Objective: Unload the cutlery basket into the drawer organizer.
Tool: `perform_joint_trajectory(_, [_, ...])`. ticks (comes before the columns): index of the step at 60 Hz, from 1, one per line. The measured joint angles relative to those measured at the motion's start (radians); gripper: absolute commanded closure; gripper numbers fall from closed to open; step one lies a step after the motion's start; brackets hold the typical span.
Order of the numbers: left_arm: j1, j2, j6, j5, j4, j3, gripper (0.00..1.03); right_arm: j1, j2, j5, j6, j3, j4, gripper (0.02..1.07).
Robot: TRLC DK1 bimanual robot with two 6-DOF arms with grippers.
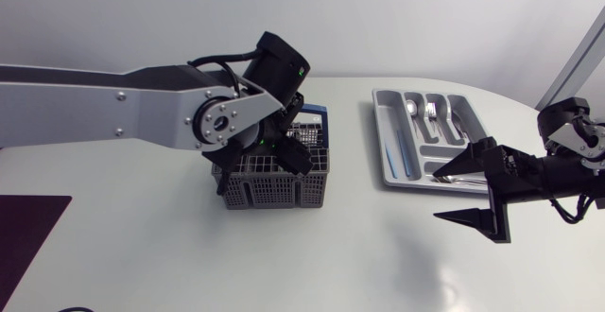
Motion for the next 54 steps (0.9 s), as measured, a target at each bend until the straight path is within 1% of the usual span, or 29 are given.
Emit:
perform_joint_trajectory(3, [0.0,0.011,0.0,-0.003,0.003,0.0,0.12,0.016,-0.011,-0.032,0.018,0.0,-0.021,0.08])
perform_joint_trajectory(6, [0.0,0.018,0.0,-0.008,0.003,0.0,0.16,0.029,-0.021,-0.058,0.032,0.0,-0.045,0.08])
perform_joint_trajectory(11, [0.0,0.023,0.0,-0.011,0.003,-0.001,0.16,0.055,-0.036,-0.103,0.058,0.0,-0.089,0.08])
perform_joint_trajectory(15, [0.0,0.023,0.0,-0.011,0.004,-0.001,0.16,0.076,-0.044,-0.137,0.089,0.0,-0.095,0.08])
perform_joint_trajectory(21, [0.002,0.024,0.0,-0.011,0.004,-0.001,0.23,0.1,-0.05,-0.18,0.131,0.0,-0.095,0.08])
perform_joint_trajectory(24, [0.003,0.024,0.0,-0.011,0.007,-0.001,0.28,0.109,-0.052,-0.187,0.147,0.0,-0.094,0.08])
perform_joint_trajectory(29, [0.003,0.024,0.0,-0.011,0.011,-0.001,0.34,0.127,-0.052,-0.194,0.175,0.0,-0.088,0.08])
perform_joint_trajectory(39, [0.014,0.031,0.0,-0.011,0.013,-0.001,0.43,0.162,-0.052,-0.204,0.209,-0.016,-0.058,0.08])
perform_joint_trajectory(54, [0.023,0.039,0.0,-0.011,0.014,-0.001,0.44,0.178,-0.074,-0.205,0.24,-0.038,-0.024,0.08])
